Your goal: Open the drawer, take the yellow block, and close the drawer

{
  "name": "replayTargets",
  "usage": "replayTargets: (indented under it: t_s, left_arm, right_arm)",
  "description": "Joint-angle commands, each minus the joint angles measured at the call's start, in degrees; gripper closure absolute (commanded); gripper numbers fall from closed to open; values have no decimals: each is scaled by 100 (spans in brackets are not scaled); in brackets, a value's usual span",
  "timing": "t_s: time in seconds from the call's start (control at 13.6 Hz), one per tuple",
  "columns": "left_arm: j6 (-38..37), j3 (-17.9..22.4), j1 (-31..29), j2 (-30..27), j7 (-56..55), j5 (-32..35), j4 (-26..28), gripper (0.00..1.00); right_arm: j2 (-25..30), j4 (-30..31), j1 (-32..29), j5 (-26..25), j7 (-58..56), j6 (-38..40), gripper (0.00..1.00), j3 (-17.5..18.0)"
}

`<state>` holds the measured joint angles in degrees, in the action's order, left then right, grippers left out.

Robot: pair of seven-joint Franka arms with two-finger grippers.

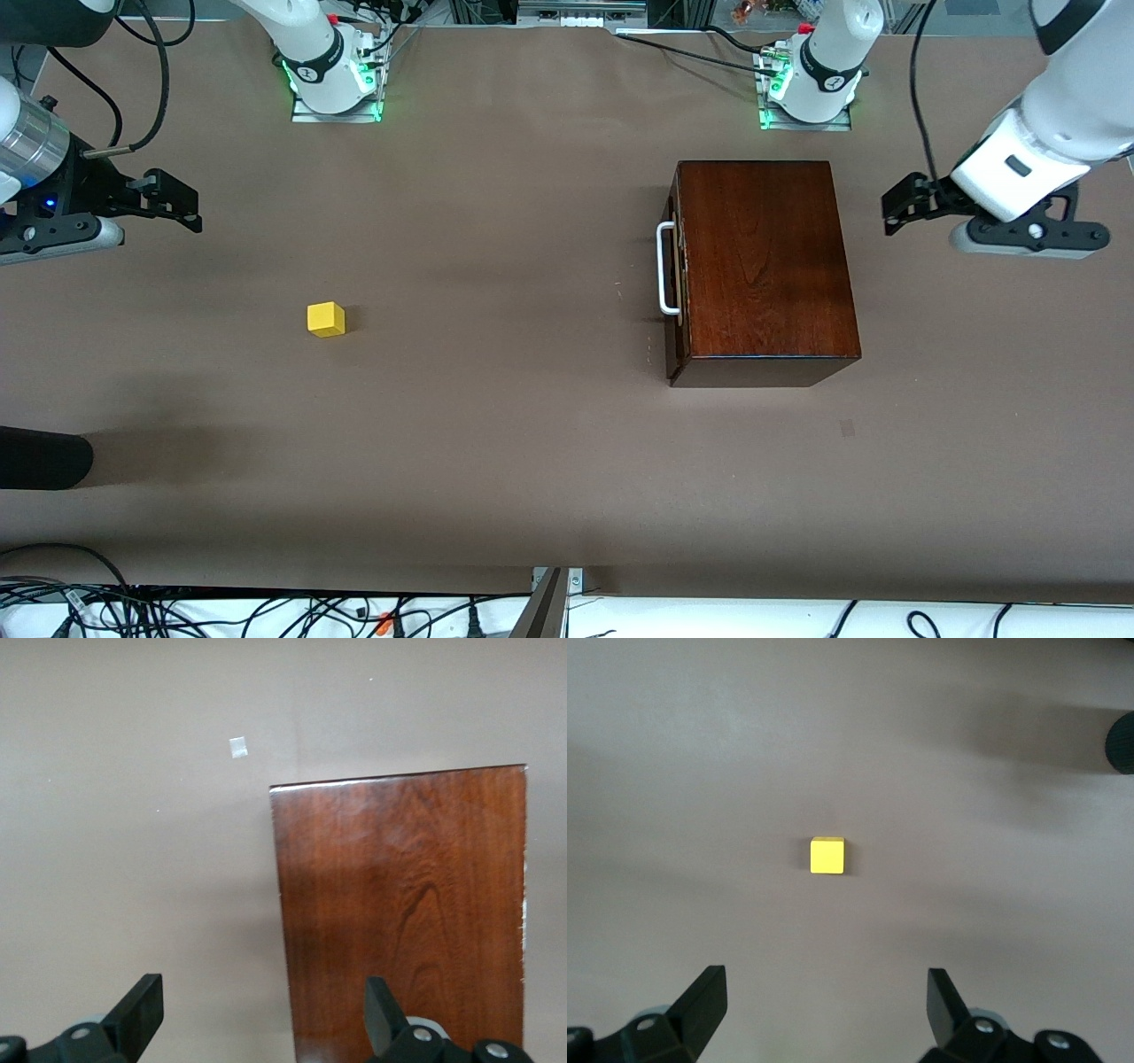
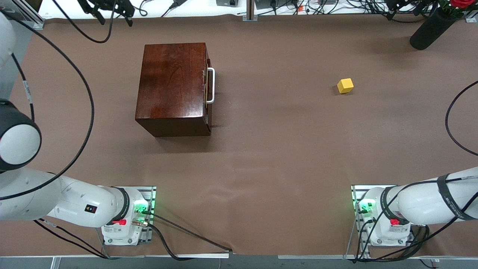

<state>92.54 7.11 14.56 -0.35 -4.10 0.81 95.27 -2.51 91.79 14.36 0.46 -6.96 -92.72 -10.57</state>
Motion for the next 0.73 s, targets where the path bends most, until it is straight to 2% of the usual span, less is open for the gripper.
replayTargets:
  t_s: [0.0,0.66]
  left_arm:
    - [150,-43,-312,-255,409,-125,221,0]
    - [-44,-60,-366,-238,384,-125,62,0]
  right_arm:
    - [-56,-144,-65,174,-51,70,0,20]
    - [-65,-144,-92,271,-51,52,0,-15]
